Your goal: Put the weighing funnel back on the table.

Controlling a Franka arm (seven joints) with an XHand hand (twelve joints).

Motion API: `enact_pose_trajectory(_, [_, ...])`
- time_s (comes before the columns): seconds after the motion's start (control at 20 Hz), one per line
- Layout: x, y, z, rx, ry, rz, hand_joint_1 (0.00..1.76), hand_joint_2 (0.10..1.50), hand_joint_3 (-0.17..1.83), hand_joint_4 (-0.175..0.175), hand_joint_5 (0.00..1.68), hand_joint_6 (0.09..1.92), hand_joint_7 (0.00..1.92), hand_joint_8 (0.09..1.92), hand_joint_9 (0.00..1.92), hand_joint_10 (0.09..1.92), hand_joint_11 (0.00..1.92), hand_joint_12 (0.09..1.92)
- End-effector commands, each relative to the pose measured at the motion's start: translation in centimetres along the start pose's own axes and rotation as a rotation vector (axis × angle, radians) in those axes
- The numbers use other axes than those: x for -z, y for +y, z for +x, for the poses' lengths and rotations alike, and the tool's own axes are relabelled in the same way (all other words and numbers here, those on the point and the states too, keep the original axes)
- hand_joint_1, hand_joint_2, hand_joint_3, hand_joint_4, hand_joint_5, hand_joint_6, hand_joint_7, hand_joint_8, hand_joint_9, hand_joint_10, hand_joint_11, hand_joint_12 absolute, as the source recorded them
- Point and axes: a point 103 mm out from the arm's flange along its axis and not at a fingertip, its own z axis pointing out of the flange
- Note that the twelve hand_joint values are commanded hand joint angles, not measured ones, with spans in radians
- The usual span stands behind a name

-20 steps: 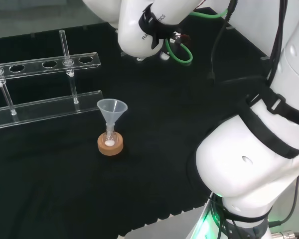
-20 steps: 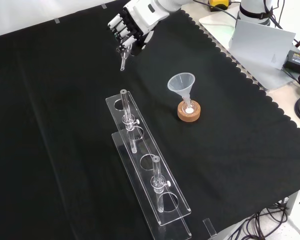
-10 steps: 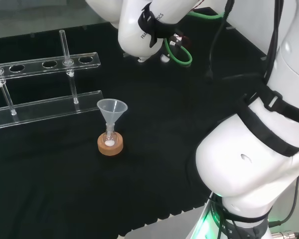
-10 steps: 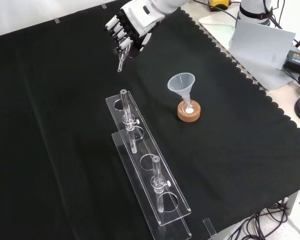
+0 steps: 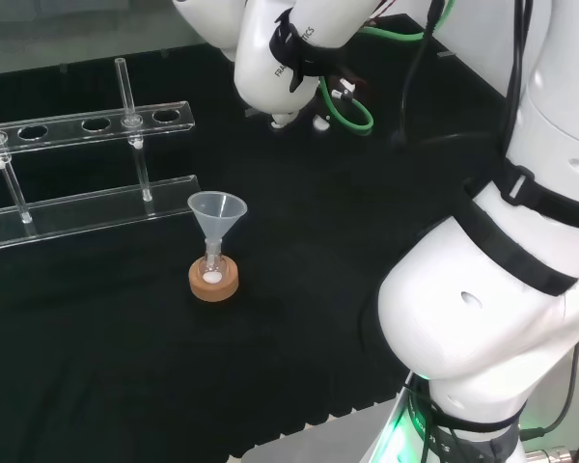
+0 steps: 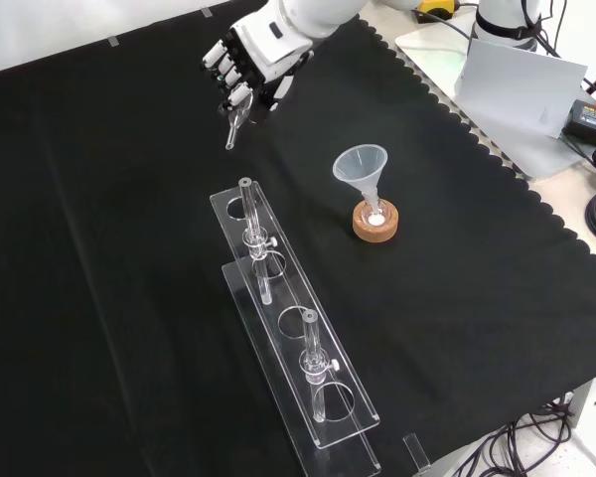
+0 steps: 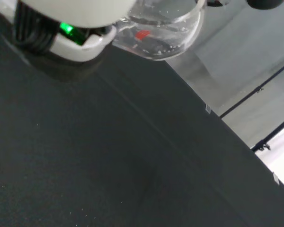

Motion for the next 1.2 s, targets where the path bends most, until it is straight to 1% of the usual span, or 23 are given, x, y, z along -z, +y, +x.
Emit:
enact_pose_trajectory(0.05, [-2.4, 0.4, -0.6, -0.089, 0.058, 0.018, 1.17, 0.58, 0.66, 0.172, 1.60, 0.09, 1.78, 0.09, 1.63, 0.09, 1.24, 0.95])
enact_pose_trajectory(0.35, [-5.1, 0.5, -1.2, -0.157, 0.099, 0.048, 1.17, 0.58, 0.66, 0.166, 1.60, 0.09, 1.78, 0.09, 1.63, 0.09, 1.25, 0.95])
enact_pose_trajectory(0.65, [-8.1, 0.4, -1.8, -0.240, 0.162, 0.087, 1.17, 0.58, 0.66, 0.161, 1.60, 0.09, 1.78, 0.09, 1.63, 0.09, 1.26, 0.95])
enact_pose_trajectory(0.75, [-9.0, 0.3, -1.9, -0.279, 0.191, 0.097, 1.18, 0.58, 0.66, 0.144, 1.60, 0.09, 1.78, 0.09, 1.63, 0.09, 1.26, 0.94])
enact_pose_trajectory(0.85, [-9.8, 0.2, -1.8, -0.308, 0.206, 0.107, 1.18, 0.58, 0.66, 0.136, 1.60, 0.09, 1.78, 0.09, 1.63, 0.09, 1.26, 0.93])
enact_pose_trajectory(1.2, [-12.3, -0.6, -0.8, -0.361, 0.252, 0.143, 1.18, 0.58, 0.66, 0.129, 1.60, 0.09, 1.78, 0.09, 1.63, 0.09, 1.27, 0.93])
